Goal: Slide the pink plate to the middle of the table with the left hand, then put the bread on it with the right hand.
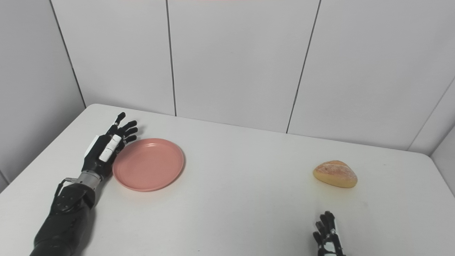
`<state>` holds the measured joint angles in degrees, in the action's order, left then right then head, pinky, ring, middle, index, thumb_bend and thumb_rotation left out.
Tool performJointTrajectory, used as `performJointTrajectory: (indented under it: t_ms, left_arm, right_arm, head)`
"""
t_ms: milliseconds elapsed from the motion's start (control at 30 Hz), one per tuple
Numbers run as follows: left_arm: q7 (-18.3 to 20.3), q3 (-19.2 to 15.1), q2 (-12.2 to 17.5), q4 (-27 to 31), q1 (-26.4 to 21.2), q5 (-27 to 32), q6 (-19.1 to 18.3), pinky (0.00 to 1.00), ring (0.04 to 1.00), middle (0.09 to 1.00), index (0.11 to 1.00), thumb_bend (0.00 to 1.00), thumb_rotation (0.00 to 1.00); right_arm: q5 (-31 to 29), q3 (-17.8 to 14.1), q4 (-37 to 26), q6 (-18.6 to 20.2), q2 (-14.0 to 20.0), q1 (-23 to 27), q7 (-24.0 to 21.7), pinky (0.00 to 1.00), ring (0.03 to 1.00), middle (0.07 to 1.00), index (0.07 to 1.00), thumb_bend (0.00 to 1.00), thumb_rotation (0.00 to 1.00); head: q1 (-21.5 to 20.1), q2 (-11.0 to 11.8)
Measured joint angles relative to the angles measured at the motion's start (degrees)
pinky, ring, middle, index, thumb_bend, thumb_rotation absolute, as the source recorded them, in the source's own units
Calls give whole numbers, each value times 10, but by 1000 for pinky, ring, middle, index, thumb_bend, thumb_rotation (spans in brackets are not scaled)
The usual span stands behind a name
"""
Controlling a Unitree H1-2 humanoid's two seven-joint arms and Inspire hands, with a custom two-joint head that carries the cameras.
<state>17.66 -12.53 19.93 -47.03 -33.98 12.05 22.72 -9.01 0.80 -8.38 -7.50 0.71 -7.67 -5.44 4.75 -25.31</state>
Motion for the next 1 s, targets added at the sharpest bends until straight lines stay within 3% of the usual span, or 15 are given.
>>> performJointTrajectory:
  t_ms: [600,867,1000]
  left_arm:
    - [-29,36,-34,131,56,-20,-102,873,898,931,994,986,810]
    - [-29,42,-51,165,71,-15,-128,881,888,913,982,942,794]
    - [-30,39,-64,178,77,-6,-135,891,883,883,967,971,767]
  right_arm:
    - [0,2,-4,9,-2,0,5,1000,1000,1000,1000,833,938]
    - [0,3,-5,12,-5,0,8,1000,1000,1000,1000,853,930]
    - [0,3,-7,15,-5,0,10,1000,1000,1000,1000,854,927]
  head:
    - [-8,-9]
    - [-15,-13]
    - [-19,-16]
